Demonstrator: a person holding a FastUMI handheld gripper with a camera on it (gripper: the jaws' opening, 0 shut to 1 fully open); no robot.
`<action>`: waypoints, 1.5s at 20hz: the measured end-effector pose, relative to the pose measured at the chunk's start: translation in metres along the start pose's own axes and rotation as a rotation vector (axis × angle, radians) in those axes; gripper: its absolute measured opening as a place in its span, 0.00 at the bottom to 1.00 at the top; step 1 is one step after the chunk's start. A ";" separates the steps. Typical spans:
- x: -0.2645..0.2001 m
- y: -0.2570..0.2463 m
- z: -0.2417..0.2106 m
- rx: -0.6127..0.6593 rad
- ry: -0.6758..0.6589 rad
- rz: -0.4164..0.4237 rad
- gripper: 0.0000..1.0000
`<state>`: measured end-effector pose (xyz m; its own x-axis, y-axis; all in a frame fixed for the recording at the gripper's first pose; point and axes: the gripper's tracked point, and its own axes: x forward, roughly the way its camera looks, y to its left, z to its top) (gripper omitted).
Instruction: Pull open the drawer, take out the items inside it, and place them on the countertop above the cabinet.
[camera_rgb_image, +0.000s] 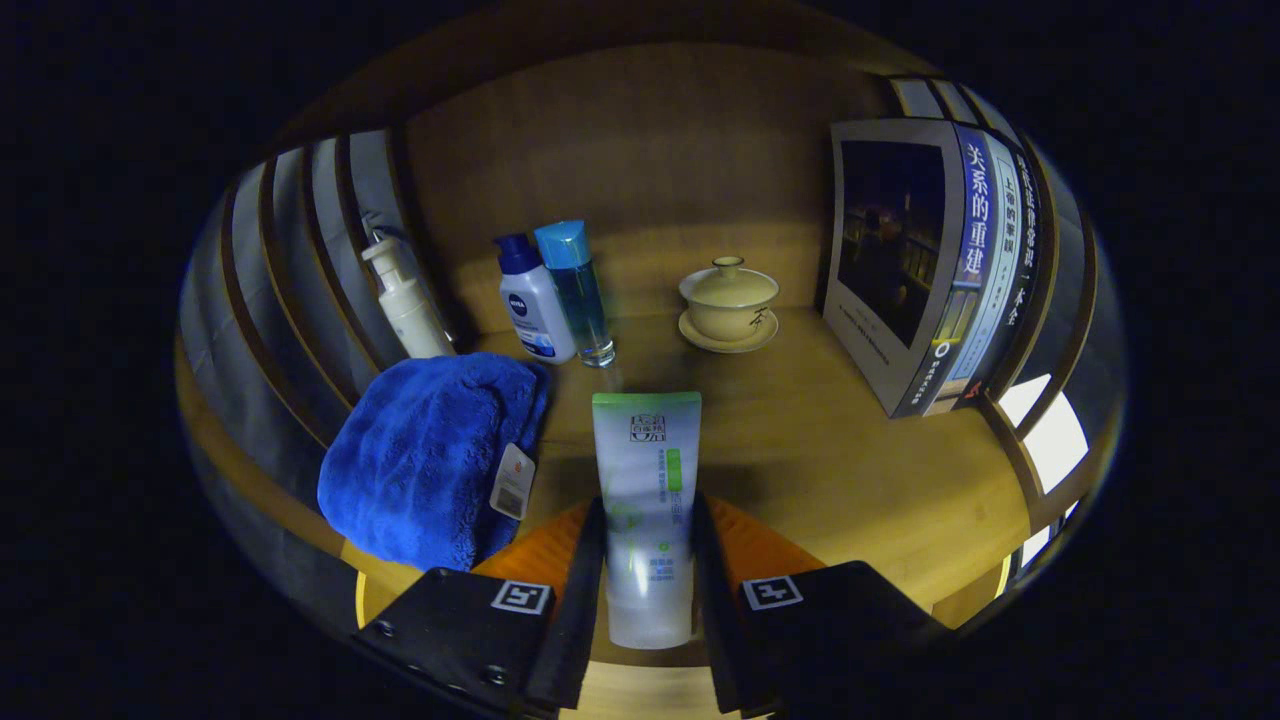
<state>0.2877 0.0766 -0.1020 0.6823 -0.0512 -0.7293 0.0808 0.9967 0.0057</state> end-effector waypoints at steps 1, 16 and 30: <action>0.003 0.000 -0.004 0.008 0.008 -0.001 0.58; -0.003 0.000 0.000 0.050 -0.039 0.026 0.98; -0.095 0.019 0.036 -0.001 -0.219 0.126 0.99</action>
<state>0.2500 0.0979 -0.0079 0.8279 0.0610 -0.5575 -0.0151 0.9961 0.0865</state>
